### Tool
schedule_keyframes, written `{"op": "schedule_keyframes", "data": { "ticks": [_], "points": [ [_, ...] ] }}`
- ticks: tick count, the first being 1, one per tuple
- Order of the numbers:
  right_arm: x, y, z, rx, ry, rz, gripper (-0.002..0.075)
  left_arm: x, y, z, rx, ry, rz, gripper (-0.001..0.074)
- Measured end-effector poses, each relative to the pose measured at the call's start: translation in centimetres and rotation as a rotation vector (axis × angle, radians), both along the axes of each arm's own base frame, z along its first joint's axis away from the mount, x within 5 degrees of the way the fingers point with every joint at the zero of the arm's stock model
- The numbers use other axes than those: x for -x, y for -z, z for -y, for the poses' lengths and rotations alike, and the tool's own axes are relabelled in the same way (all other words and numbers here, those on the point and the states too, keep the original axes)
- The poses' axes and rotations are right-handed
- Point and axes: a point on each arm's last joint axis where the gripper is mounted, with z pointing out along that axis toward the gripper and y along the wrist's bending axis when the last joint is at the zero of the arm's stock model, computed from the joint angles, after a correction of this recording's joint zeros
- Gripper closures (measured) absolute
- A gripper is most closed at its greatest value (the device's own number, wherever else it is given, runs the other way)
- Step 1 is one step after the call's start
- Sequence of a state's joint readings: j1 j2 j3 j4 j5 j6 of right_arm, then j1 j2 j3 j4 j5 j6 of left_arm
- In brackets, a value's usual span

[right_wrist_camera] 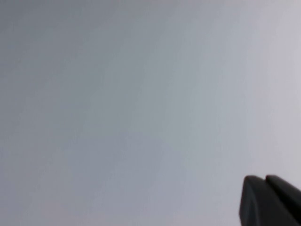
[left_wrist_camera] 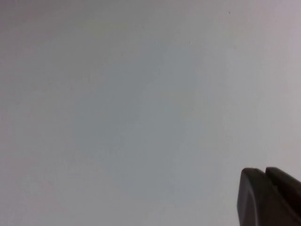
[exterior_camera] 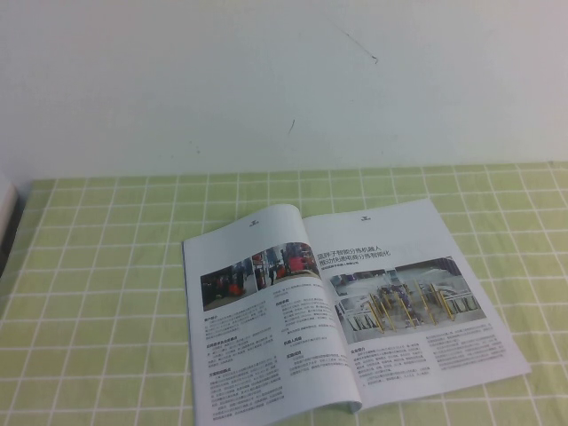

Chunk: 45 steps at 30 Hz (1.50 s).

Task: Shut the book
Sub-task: 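Close the open booklet and leave it lying on the table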

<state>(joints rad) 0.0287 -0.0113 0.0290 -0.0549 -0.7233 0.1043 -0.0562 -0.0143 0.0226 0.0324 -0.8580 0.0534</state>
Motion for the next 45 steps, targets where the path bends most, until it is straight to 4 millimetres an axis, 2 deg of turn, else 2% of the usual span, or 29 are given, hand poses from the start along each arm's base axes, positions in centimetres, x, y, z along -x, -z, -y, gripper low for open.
{"op": "schedule_keyframes", "data": {
  "ticks": [3, 6, 9, 12, 15, 19, 22, 25, 32, 38, 42, 45],
  "points": [
    [0.0, -0.3, -0.1, 0.023, 0.004, -0.017, 0.0729, 0.0, 0.0, -0.1, 0.012, 0.001, -0.003, 0.0738],
    [-0.1, -2.2, -0.3, 0.118, 0.046, -0.161, 0.0729, -0.7, -0.2, 0.1, 0.002, 0.022, -0.14, 0.0738],
    [0.3, -4.6, 0.2, 0.155, 0.109, -0.337, 0.0729, -0.8, -2.3, 0.1, 0.029, 0.051, -0.331, 0.0738],
    [-0.2, -6.4, 0.7, 0.143, 0.147, -0.537, 0.0729, -0.7, -4.9, -0.2, 0.086, 0.048, -0.523, 0.0738],
    [-2.0, -7.6, 0.9, 0.15, 0.163, -0.776, 0.0729, -1.8, -6.9, -0.5, 0.116, 0.022, -0.728, 0.0738],
    [-5.6, -7.6, 0.0, 0.271, 0.067, -1.082, 0.0729, -5.4, -7.6, -0.2, 0.184, 0.041, -1.011, 0.0738],
    [-8.8, -6.6, -1.3, 0.375, -0.096, -1.264, 0.0729, -8.8, -6.1, 0.5, 0.28, 0.106, -1.204, 0.0738],
    [-12.2, -4.5, -2.2, 0.411, -0.229, -1.405, 0.0729, -11.7, -4.1, 1.3, 0.37, 0.175, -1.378, 0.0738],
    [-18.2, 0.8, -3.2, 0.433, -0.373, -1.57, 0.0729, -17.5, 0.6, 3.9, 0.195, 0.31, -1.635, 0.0738],
    [-21.4, 5.4, -3.9, 0.413, -0.449, -1.668, 0.0729, -20.9, 4.6, 7.2, 0.143, 0.378, -1.718, 0.0738],
    [-22.7, 7.7, -5.3, 0.443, -0.486, -1.68, 0.0729, -21.8, 6.7, 9.1, 0.105, 0.37, -1.761, 0.0738],
    [-23.6, 9.5, -6.5, 0.473, -0.496, -1.709, 0.0729, -22.5, 7.6, 10.0, 0.101, 0.369, -1.787, 0.0738]
  ]
}}
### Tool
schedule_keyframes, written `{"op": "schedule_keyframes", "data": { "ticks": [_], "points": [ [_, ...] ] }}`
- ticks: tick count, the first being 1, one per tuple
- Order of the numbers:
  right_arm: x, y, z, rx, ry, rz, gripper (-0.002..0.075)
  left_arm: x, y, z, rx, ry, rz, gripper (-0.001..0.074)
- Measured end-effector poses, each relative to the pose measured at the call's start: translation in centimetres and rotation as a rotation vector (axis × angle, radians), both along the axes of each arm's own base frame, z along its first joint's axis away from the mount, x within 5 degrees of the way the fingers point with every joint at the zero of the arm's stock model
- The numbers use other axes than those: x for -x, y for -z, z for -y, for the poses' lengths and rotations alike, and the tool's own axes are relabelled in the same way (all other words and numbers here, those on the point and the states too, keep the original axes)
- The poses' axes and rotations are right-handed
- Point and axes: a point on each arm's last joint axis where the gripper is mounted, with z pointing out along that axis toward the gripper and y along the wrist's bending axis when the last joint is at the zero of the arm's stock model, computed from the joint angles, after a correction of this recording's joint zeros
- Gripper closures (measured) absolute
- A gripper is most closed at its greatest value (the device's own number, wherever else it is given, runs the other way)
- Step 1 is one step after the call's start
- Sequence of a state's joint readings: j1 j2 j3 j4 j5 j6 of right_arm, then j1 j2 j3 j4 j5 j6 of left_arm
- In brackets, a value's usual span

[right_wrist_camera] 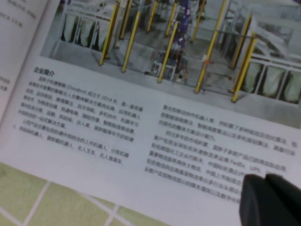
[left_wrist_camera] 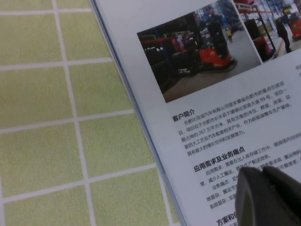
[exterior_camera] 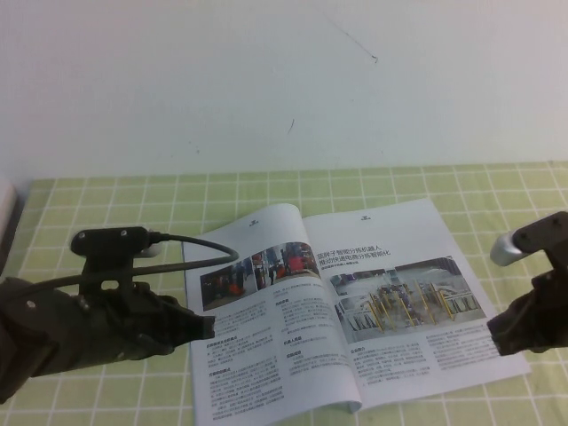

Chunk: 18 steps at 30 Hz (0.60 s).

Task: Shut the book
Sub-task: 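Close the open booklet and leave it lying on the table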

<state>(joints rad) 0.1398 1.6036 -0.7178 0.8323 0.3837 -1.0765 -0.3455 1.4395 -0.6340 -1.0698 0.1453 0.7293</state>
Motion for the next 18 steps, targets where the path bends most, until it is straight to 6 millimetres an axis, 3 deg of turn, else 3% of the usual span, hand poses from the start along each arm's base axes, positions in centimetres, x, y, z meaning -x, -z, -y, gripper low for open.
{"op": "schedule_keyframes", "data": {
  "ticks": [8, 18],
  "points": [
    [-1.2, 4.3, -0.9, 0.048, 0.006, -0.095, 0.0729, -1.0, 1.1, 0.2, -0.025, -0.034, -0.011, 0.0738],
    [-1.5, 4.7, -1.2, 0.023, 0.009, -0.121, 0.0729, -2.1, 3.4, -0.3, -0.12, -0.063, -0.02, 0.0738]
  ]
}}
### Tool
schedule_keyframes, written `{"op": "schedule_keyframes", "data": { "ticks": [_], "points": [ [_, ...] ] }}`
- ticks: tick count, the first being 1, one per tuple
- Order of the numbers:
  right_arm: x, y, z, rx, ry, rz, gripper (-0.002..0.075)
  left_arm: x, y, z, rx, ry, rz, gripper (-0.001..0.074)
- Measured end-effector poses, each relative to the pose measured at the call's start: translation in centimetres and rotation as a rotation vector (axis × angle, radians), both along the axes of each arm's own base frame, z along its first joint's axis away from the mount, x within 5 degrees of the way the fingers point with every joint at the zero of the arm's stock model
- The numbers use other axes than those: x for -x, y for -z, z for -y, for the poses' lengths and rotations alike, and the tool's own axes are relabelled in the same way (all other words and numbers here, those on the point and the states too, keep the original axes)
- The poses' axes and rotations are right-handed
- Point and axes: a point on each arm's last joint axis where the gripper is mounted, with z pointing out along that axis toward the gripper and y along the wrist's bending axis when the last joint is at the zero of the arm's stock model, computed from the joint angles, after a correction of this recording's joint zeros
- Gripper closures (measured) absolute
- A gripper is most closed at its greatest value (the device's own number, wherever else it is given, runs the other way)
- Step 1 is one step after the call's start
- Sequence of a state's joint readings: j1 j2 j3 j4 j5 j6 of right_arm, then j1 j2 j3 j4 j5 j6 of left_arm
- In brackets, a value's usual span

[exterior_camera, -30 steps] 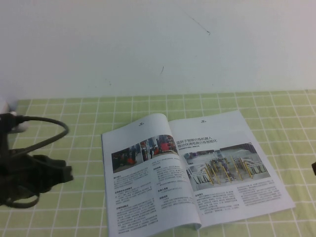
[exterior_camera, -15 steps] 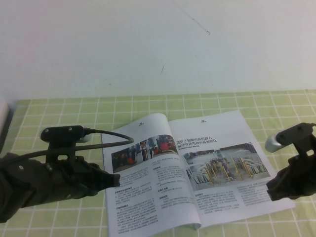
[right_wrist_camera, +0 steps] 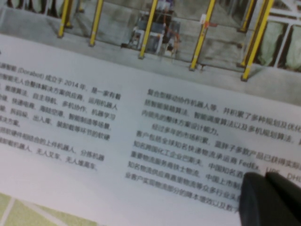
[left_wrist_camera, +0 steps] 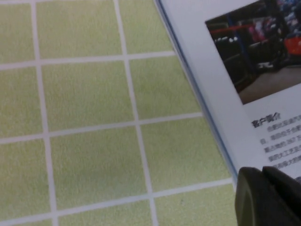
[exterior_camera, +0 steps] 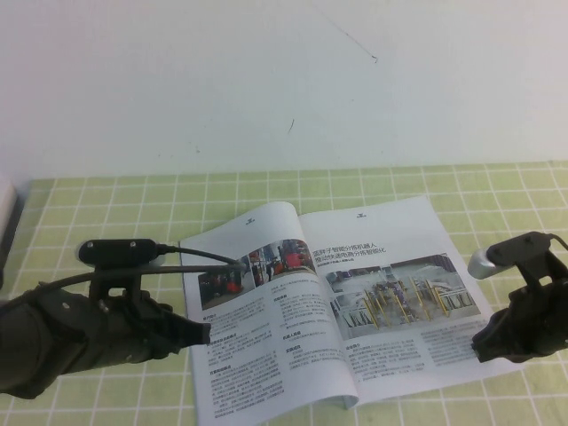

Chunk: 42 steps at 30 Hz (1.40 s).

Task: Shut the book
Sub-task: 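Close the open booklet and leave it lying on the table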

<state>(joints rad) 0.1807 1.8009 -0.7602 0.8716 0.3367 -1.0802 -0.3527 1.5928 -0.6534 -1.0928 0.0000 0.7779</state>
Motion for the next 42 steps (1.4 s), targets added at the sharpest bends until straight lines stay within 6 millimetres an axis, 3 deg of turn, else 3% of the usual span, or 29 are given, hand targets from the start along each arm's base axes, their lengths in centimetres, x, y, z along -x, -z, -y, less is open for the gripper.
{"op": "schedule_keyframes", "data": {
  "ticks": [8, 15, 23, 29, 42],
  "points": [
    [0.0, 0.0, 0.0, -0.003, -0.002, -0.002, 0.0729, -0.3, 2.6, 0.2, -0.039, 0.019, -0.085, 0.0738],
    [0.0, 0.0, -0.1, -0.004, -0.007, -0.003, 0.0729, -0.6, 2.0, 1.5, 0.044, 0.095, -0.135, 0.0738],
    [-0.1, 0.0, -0.1, -0.008, -0.009, -0.007, 0.0729, -2.1, -0.3, 3.2, 0.102, 0.241, -0.113, 0.0738],
    [0.0, -0.1, -0.1, -0.009, -0.012, -0.007, 0.0729, -1.8, 0.1, 2.5, -0.033, 0.299, -0.167, 0.0738],
    [0.0, 0.0, -0.2, -0.011, -0.014, -0.012, 0.0729, -2.0, 1.5, 0.9, -0.189, 0.168, -0.241, 0.0738]
  ]
}}
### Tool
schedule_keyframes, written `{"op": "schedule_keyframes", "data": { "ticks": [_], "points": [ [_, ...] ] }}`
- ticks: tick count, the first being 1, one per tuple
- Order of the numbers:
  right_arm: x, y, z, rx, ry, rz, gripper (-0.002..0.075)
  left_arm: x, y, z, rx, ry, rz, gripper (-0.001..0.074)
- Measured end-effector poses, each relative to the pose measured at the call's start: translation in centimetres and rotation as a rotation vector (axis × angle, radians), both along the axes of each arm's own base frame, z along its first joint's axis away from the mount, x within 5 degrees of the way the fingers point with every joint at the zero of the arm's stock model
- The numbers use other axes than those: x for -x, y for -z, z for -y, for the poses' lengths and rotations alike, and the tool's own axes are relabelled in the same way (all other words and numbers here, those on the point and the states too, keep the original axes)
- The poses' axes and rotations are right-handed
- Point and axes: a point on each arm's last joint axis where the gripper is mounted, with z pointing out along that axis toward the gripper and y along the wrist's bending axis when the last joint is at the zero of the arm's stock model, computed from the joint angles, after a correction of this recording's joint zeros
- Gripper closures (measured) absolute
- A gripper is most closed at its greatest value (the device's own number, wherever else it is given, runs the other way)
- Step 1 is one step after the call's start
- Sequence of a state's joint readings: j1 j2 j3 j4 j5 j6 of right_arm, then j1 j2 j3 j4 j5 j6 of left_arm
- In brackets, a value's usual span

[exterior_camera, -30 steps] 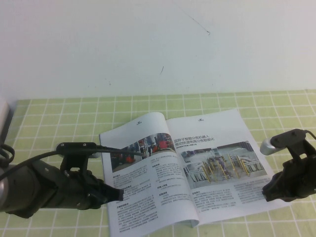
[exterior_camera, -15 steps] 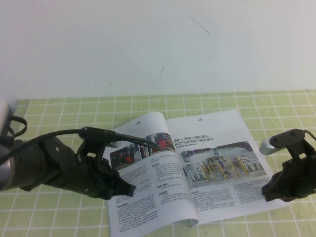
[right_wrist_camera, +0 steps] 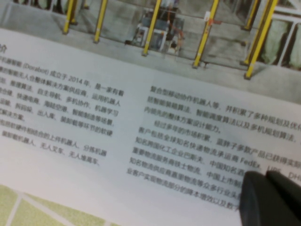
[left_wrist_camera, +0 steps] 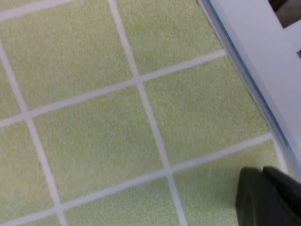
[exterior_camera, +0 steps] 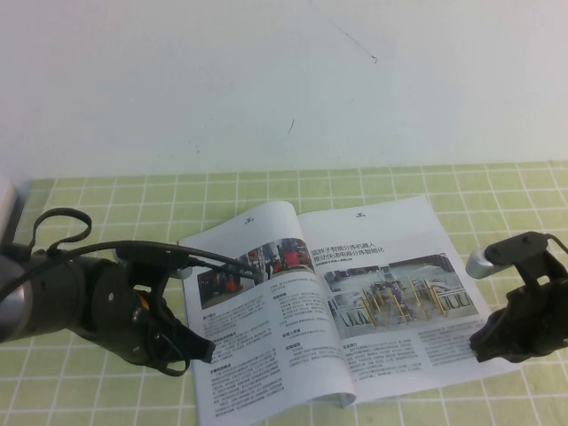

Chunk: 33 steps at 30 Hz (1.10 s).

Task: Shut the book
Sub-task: 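Close the open booklet and leave it lying on the table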

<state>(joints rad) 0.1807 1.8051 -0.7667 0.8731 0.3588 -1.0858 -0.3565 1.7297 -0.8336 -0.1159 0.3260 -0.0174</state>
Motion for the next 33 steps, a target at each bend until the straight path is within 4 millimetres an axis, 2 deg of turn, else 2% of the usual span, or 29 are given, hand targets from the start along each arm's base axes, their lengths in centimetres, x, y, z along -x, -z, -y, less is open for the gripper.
{"op": "schedule_keyframes", "data": {
  "ticks": [20, 30, 33],
  "points": [
    [0.2, 0.1, -0.2, -0.023, -0.009, -0.032, 0.0729, 0.4, 0.8, 3.7, -0.003, 0.127, 0.034, 0.0737],
    [0.2, 0.1, -0.3, -0.029, -0.008, -0.036, 0.0729, -0.2, -0.1, 8.8, 0.15, 0.106, 0.119, 0.0737],
    [0.2, 0.1, -0.3, -0.029, -0.006, -0.037, 0.0729, -0.5, -1.0, 10.5, 0.181, 0.136, 0.166, 0.0737]
  ]
}}
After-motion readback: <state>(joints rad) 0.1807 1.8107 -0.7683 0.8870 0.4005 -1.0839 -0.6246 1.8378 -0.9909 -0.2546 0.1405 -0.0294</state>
